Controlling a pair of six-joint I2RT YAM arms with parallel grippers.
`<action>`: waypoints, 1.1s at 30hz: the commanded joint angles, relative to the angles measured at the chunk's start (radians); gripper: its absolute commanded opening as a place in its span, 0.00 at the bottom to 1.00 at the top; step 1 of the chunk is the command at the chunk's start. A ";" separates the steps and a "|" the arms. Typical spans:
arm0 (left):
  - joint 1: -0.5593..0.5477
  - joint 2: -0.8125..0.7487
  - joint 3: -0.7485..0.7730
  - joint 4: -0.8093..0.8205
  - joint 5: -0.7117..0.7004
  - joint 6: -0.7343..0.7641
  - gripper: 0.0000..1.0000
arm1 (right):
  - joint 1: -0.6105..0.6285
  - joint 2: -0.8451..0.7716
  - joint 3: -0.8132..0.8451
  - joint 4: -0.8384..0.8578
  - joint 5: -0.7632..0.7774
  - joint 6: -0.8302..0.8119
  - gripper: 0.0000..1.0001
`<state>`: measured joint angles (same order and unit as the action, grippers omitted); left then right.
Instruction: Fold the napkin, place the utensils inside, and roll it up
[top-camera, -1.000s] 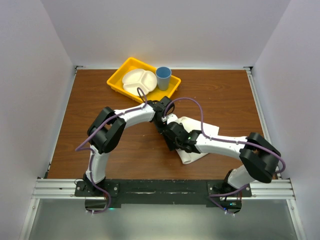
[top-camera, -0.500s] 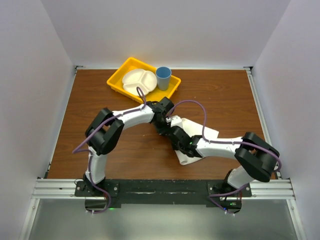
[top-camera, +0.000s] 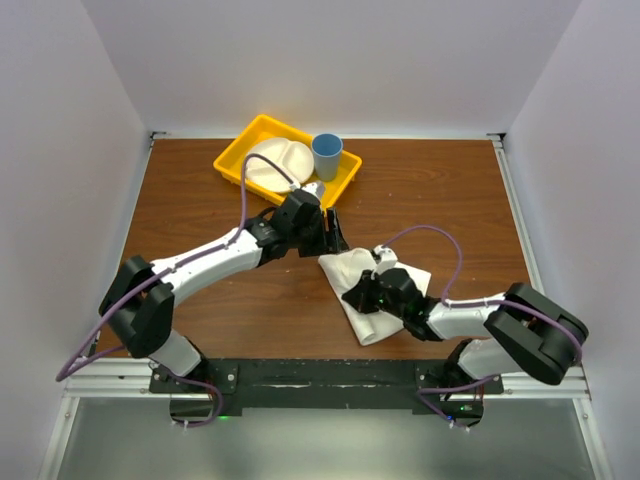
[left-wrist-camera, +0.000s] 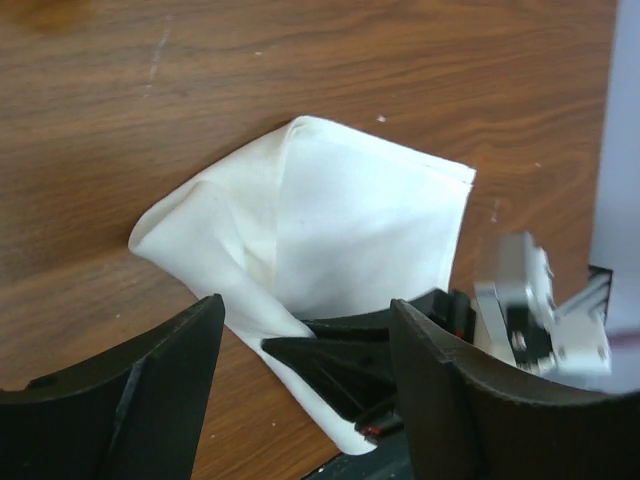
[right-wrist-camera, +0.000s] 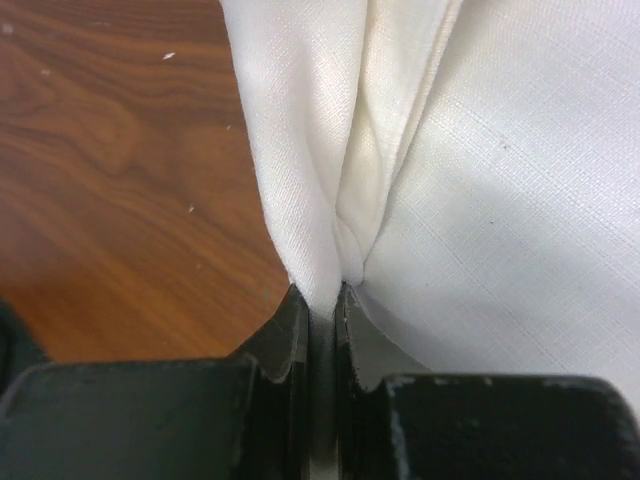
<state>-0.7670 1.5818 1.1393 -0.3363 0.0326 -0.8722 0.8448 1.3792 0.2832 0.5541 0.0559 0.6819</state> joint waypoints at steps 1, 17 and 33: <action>-0.003 -0.069 -0.117 0.161 0.121 0.131 0.64 | -0.044 -0.025 -0.140 0.085 -0.180 0.155 0.00; -0.063 0.003 -0.351 0.689 0.296 -0.002 0.23 | -0.159 -0.108 -0.257 0.133 -0.269 0.227 0.00; -0.040 -0.462 -0.524 0.390 -0.092 0.067 0.21 | -0.099 0.469 0.397 -0.014 -0.706 -0.208 0.00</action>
<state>-0.8253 1.1976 0.6567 0.1379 0.0509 -0.8436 0.7151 1.8278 0.5716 0.7658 -0.5762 0.6361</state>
